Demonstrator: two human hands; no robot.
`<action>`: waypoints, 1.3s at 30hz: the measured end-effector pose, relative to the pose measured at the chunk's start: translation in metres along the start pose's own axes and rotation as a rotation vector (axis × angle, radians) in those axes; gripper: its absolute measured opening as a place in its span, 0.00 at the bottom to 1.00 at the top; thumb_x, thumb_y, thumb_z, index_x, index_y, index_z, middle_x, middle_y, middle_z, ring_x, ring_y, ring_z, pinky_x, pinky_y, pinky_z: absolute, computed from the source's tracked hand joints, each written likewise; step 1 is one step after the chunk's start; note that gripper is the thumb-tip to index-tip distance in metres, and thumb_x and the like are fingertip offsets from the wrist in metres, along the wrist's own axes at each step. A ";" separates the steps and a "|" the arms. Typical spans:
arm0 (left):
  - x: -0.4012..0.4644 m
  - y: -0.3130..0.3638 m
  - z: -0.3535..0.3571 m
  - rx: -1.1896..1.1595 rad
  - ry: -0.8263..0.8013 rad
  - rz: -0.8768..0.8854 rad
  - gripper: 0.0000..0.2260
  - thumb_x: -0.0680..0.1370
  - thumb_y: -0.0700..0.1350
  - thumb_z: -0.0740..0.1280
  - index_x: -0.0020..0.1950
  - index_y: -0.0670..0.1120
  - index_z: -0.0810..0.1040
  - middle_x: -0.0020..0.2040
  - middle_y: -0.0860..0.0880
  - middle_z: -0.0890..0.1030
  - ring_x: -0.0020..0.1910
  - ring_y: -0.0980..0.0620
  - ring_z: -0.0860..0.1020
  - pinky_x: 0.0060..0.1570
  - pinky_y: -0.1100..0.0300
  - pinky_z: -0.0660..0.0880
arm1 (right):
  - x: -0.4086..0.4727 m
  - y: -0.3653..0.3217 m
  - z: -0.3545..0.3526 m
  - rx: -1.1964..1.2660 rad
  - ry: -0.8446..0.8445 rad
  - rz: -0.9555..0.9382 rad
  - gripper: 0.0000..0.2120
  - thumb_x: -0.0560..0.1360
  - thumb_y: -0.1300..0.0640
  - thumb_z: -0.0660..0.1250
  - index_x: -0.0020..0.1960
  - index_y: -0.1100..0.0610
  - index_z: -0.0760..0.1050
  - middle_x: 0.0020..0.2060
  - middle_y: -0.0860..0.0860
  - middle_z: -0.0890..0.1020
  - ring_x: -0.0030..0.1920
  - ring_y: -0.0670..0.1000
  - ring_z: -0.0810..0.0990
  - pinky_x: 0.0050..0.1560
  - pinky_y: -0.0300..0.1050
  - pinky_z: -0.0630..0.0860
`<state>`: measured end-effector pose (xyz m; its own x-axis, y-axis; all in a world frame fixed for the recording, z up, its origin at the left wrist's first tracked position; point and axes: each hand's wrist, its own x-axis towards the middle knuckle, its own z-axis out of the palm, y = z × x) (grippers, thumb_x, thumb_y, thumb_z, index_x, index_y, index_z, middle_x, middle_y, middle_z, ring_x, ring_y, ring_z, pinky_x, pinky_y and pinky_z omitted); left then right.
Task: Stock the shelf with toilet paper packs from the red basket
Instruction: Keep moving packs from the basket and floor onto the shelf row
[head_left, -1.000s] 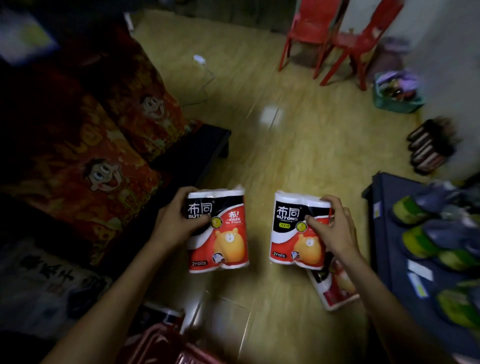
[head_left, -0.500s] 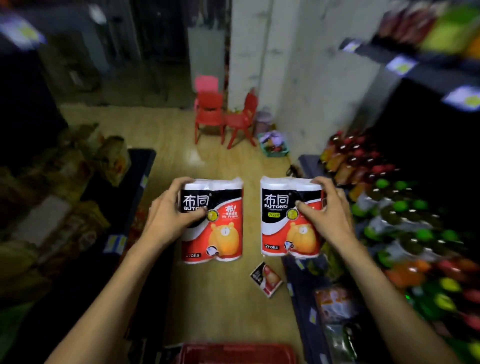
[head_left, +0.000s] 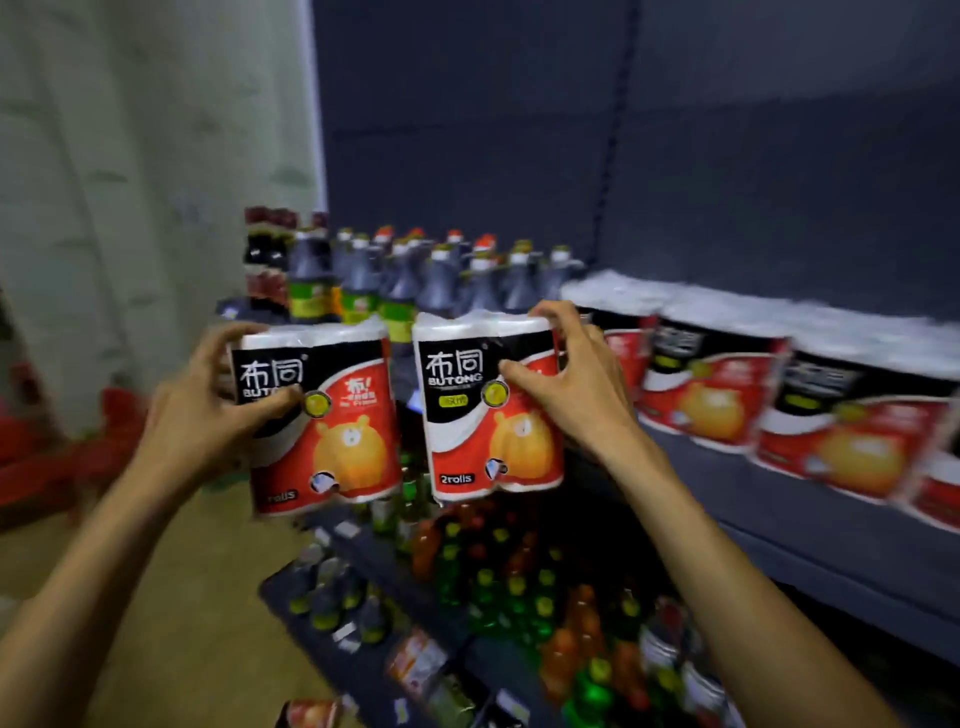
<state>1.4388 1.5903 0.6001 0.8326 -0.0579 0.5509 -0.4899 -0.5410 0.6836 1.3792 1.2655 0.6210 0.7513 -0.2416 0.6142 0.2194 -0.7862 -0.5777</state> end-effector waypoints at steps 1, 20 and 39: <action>0.004 0.024 0.016 -0.034 -0.023 0.044 0.28 0.64 0.52 0.80 0.56 0.68 0.70 0.47 0.49 0.81 0.42 0.50 0.80 0.42 0.52 0.80 | -0.004 0.009 -0.034 -0.020 0.042 0.017 0.26 0.67 0.44 0.73 0.62 0.41 0.68 0.54 0.54 0.77 0.55 0.55 0.77 0.54 0.48 0.75; -0.089 0.392 0.315 -0.475 -0.470 0.497 0.24 0.69 0.50 0.75 0.61 0.59 0.70 0.45 0.58 0.80 0.44 0.54 0.82 0.46 0.52 0.80 | -0.210 0.170 -0.476 -0.483 0.614 0.489 0.26 0.64 0.42 0.75 0.58 0.39 0.67 0.50 0.57 0.80 0.50 0.59 0.79 0.53 0.57 0.77; -0.188 0.528 0.485 -0.250 -0.530 0.535 0.26 0.70 0.49 0.73 0.64 0.54 0.65 0.57 0.44 0.76 0.52 0.42 0.77 0.46 0.54 0.71 | -0.261 0.266 -0.621 -0.462 0.708 0.479 0.24 0.67 0.45 0.75 0.58 0.39 0.68 0.54 0.52 0.79 0.54 0.55 0.78 0.56 0.56 0.76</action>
<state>1.1488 0.9089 0.6247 0.4488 -0.6825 0.5768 -0.8496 -0.1258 0.5122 0.8554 0.7667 0.6410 0.1154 -0.7618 0.6375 -0.3918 -0.6247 -0.6755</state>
